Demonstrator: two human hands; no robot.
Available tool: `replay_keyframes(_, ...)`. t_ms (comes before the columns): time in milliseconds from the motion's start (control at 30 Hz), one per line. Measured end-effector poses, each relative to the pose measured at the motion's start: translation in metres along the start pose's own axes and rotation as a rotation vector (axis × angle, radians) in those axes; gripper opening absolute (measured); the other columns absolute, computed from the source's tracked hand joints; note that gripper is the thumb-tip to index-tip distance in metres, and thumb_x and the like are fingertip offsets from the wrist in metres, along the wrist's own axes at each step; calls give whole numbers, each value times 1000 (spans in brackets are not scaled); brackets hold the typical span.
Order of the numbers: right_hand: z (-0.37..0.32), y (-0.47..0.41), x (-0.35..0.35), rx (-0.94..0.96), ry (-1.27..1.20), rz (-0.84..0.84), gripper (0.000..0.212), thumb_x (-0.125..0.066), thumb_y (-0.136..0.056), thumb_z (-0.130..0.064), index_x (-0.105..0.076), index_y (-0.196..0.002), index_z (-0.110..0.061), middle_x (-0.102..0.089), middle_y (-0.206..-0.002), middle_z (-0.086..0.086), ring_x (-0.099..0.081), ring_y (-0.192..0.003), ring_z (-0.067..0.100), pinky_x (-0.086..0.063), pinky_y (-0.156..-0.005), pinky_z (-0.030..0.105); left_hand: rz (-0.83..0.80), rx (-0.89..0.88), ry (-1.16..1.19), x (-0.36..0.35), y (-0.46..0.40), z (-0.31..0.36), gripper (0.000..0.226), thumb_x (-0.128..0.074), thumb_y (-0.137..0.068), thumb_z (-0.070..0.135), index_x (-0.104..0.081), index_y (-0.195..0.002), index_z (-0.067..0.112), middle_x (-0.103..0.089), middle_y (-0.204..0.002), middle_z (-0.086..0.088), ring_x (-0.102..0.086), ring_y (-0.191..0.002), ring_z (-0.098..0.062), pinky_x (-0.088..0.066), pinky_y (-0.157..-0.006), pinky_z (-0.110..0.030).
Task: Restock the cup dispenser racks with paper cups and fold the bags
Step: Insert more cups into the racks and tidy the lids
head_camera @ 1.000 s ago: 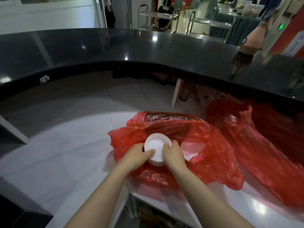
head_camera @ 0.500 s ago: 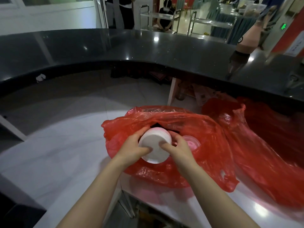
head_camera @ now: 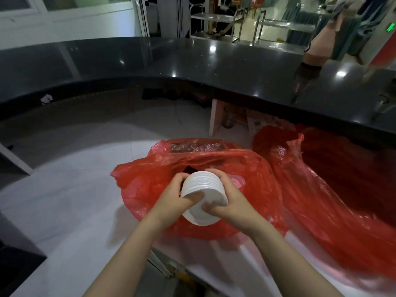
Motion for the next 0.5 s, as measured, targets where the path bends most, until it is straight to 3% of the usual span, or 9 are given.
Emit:
replay_keyframes(133, 3, 8, 17, 6, 115, 73, 69, -78, -75, -22, -40, -130, -41, -53, -125, -20, -53, -112, -2, -45, -87, 16, -70, 3, 7, -20, 5, 3, 67, -76, -57, 46, -48, -117, 39, -62, -107, 20, -60, -94, 6, -48, -68, -11)
replay_keyframes(267, 7, 12, 36, -11, 243, -34, 83, -82, -67, -20, -42, -139, -31, -50, -133, -20, -47, -121, -4, -41, -101, 22, 33, -10, -53, -17, 2, 4, 59, -76, -62, 33, -51, -114, 43, -62, -106, 24, -59, -98, 4, -47, -73, -16)
replay_keyframes(367, -6, 12, 78, 64, 380, 183, 46, -76, -77, -23, -62, -121, -26, -64, -117, -16, -57, -108, -1, -44, -97, 23, 221, 7, -64, 0, 2, 0, 56, -76, -66, 24, -50, -112, 40, -61, -106, 18, -59, -92, 5, -44, -68, -11)
replay_keyframes(433, -23, 11, 96, 211, 681, 350, 20, -71, -82, -19, -71, -102, -19, -71, -100, -6, -65, -94, 14, -49, -87, 31, 396, 3, -102, 16, 7, 2, 55, -77, -70, 14, -47, -111, 37, -58, -105, 19, -57, -88, 7, -42, -64, -6)
replay_keyframes(500, -27, 1, 83, 312, 977, 321, 10, -72, -78, -11, -73, -87, -14, -71, -85, 3, -64, -81, 28, -52, -72, 36, 536, -12, -161, 28, 14, 8, 57, -76, -69, 14, -44, -111, 37, -56, -106, 15, -56, -92, 1, -40, -71, -9)
Point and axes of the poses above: each hand's wrist, its own y-axis away from the middle knuckle, its own x-axis out of the back of the hand, z = x × y, the point moved 9 cm from there along -y, towards the middle knuckle
